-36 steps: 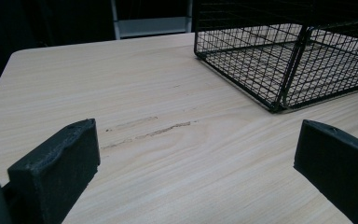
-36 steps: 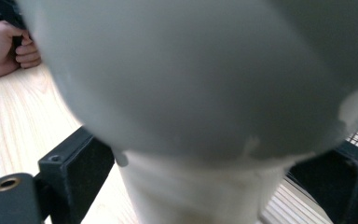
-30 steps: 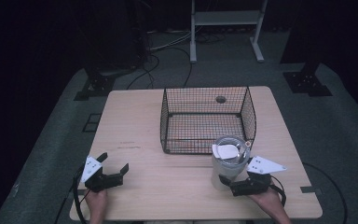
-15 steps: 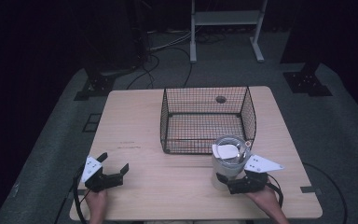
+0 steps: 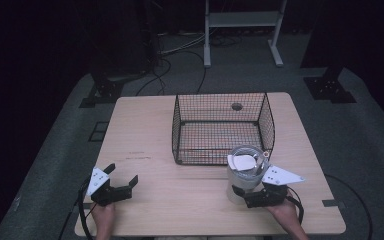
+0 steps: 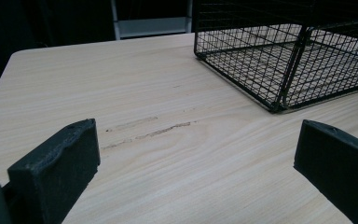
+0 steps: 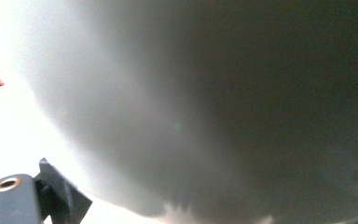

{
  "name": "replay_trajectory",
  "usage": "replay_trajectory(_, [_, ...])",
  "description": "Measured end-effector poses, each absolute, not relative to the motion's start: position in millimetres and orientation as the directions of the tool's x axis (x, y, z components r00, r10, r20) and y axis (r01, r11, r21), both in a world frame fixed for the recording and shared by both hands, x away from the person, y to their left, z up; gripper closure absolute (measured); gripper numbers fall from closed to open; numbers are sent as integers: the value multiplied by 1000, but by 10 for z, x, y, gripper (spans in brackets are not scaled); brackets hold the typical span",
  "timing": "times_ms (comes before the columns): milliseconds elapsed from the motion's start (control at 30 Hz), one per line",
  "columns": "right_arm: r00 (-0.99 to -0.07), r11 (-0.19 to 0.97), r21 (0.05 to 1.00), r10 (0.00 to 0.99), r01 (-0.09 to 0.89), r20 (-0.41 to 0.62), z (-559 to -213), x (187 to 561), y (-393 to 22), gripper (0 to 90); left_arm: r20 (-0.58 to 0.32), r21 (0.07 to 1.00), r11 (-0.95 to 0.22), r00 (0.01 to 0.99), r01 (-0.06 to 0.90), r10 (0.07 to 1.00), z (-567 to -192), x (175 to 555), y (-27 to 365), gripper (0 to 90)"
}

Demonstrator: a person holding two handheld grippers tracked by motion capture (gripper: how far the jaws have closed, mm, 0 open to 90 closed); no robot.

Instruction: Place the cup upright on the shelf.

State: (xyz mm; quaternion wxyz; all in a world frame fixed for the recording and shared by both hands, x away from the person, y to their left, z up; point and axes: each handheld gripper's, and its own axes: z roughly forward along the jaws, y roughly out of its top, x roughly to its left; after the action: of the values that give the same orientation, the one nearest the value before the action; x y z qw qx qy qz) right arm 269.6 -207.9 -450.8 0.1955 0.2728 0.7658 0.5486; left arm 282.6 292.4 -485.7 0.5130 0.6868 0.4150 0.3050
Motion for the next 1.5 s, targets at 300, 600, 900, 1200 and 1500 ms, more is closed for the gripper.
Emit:
replay_trajectory(300, [-772,224,956,636,189,3,-4434,2685,-2114,86,-7,958,-129,470,257,883,-4857,2826,2925,0])
replay_trajectory(600, [-774,229,957,633,178,-8,-4261,2721,-2146,86,-9,958,-127,469,258,883,-4857,2827,2925,0])
replay_trajectory(900, [-787,235,956,617,174,-8,-4122,2752,-2094,85,-9,958,-127,469,258,883,-4857,2827,2926,0])
replay_trajectory(1200, [-793,233,962,609,143,-29,-3895,2840,-2005,85,-12,958,-125,469,260,883,-4855,2827,2926,0])
replay_trajectory(1500, [-800,237,964,598,117,-51,-3692,2945,-1919,85,-11,958,-126,470,258,882,-4855,2828,2927,0])
